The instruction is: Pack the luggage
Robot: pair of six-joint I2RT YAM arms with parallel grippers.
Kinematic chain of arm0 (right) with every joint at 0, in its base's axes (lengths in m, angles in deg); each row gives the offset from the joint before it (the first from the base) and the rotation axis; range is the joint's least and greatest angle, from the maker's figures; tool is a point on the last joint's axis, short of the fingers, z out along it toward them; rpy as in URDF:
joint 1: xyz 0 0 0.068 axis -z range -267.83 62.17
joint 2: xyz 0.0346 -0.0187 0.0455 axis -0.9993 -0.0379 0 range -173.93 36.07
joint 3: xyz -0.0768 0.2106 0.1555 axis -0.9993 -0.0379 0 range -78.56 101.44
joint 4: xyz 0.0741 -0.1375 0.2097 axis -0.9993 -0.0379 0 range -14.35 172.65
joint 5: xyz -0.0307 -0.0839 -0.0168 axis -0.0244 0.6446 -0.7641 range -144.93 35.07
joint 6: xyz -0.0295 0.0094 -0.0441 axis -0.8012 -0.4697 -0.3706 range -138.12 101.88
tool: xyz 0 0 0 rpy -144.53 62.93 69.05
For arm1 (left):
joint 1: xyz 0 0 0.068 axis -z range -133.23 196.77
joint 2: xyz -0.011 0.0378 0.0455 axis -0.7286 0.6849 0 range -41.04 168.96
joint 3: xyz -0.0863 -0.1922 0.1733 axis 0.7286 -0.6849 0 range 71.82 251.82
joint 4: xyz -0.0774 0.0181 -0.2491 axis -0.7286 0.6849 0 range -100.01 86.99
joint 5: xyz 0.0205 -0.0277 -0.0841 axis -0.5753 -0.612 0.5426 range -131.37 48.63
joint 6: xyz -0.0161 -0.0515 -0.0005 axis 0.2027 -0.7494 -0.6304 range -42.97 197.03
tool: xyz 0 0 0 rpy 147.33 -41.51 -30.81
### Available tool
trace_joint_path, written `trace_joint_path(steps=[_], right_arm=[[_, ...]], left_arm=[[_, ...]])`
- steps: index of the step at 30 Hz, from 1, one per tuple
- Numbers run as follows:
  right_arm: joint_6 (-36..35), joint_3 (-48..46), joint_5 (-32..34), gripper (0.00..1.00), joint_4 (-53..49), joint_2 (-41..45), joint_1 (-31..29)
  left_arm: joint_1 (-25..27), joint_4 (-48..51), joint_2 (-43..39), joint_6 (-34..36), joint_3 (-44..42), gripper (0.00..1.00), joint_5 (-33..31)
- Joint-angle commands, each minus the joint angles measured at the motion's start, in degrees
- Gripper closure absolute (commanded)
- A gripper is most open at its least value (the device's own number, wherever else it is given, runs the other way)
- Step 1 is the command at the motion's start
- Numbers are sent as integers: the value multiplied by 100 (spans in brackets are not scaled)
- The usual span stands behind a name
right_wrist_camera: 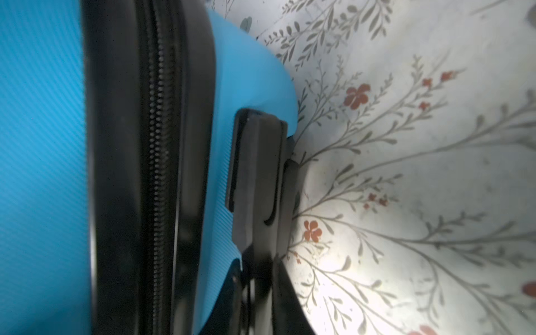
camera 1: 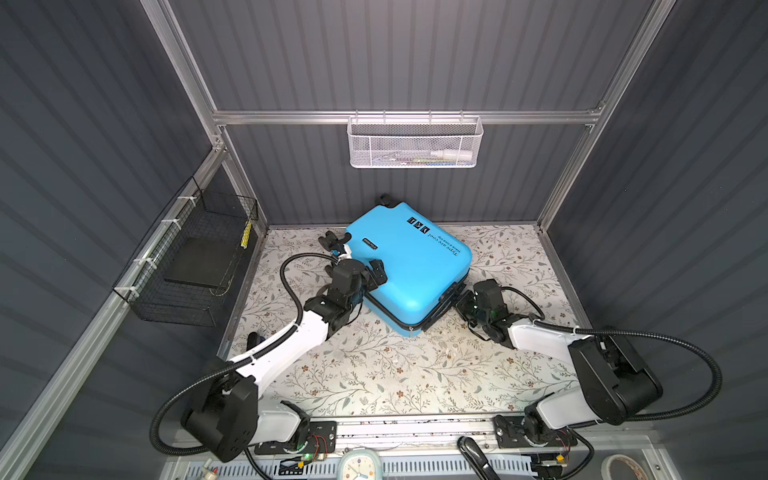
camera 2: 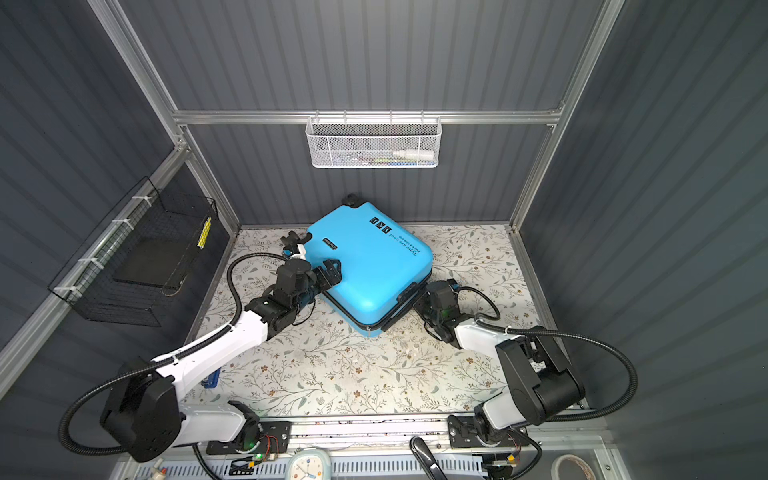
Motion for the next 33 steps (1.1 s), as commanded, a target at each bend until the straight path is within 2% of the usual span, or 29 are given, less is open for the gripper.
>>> trace_joint_path(steps=[1,5,6,7,9,11,14,19,23,26,28,31,33], right_arm=[[-10,94,-502,100,-142,96,-486],[-11,322,-479,100,-187,-44,-746],[-8,368,-481,95,-179,-74,-793],[-10,391,-481,88,-180,-92,-825],[-10,422,-534,65,-187,-102,-837],[-24,401,-525,51,-291,3,-832],[-43,320,-678,40,-494,242,-745],[-379,-47,-1085,37,-1031,969,-435],[-1131,68,-1543,37,-1889,1800,311],[-1806,704,-1701,32,-2666,2160,986],[-2094,1150,-1992,29,-2861,2096,1442],[-2343,2058,-2525,26,-2941,1395,2053],[-2433,2602,-2775,26,-2756,870,2221]], left_arm=[[-167,-260,691,404,392,0,1211],[-511,-215,1157,641,920,0,1653],[-575,-162,1173,706,989,0,1712],[-633,-109,1160,740,1029,0,1767],[-715,7,1009,865,1000,0,1813],[-783,122,758,956,870,0,1753],[-918,226,288,980,574,0,1646],[-1036,655,-519,1050,190,0,1440],[-1037,994,-1109,1048,-172,0,1435],[-1036,1219,-1467,1015,-432,0,1566],[-1041,1377,-1679,1025,-582,0,1625],[-1036,1364,-1953,982,-902,0,1833],[-1030,1309,-2052,933,-1093,0,1998]])
